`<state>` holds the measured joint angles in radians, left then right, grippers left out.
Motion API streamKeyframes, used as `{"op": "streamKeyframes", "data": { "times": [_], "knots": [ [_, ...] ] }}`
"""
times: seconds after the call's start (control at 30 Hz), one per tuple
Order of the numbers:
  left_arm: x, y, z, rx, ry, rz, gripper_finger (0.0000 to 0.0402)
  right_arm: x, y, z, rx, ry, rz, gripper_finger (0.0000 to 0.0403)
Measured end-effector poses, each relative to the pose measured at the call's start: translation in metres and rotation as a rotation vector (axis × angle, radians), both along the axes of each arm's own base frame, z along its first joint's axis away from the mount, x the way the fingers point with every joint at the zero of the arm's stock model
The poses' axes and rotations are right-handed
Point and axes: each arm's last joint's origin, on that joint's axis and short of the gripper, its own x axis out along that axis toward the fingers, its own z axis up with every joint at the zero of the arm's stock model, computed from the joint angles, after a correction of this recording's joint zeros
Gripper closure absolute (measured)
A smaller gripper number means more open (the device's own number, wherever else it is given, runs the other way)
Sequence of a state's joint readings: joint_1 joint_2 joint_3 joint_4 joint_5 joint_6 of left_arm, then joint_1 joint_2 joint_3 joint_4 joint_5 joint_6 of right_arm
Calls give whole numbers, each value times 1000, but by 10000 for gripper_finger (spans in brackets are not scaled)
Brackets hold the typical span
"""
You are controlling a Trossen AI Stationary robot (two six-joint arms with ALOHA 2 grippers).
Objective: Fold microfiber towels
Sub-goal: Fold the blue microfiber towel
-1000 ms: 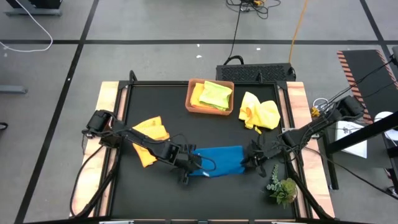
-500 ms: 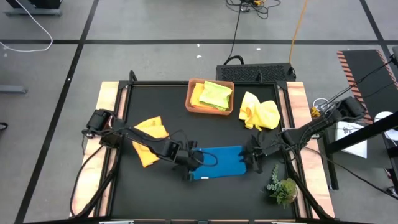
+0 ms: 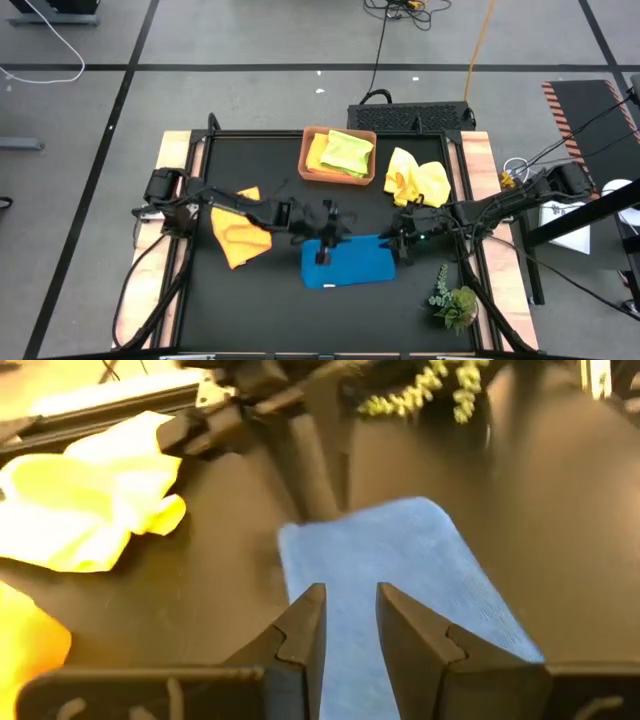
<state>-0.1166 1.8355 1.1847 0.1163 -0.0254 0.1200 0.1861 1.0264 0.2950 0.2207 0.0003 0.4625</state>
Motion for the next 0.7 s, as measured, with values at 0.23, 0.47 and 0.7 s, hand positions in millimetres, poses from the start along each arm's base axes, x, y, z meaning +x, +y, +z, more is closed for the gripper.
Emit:
{"op": "streamKeyframes", "data": {
  "times": [0.23, 0.47, 0.7],
  "knots": [
    [5, 48, 4, -124, -33, 66, 309, 1, -7, 0, 11, 2, -40, 276],
    [6, 56, 6, -165, -60, 61, 309, 1, -6, 0, 53, 11, -10, 276],
    [5, 55, 5, -208, -44, 72, 309, 0, -12, -2, 49, 35, -79, 275]
  ]
}}
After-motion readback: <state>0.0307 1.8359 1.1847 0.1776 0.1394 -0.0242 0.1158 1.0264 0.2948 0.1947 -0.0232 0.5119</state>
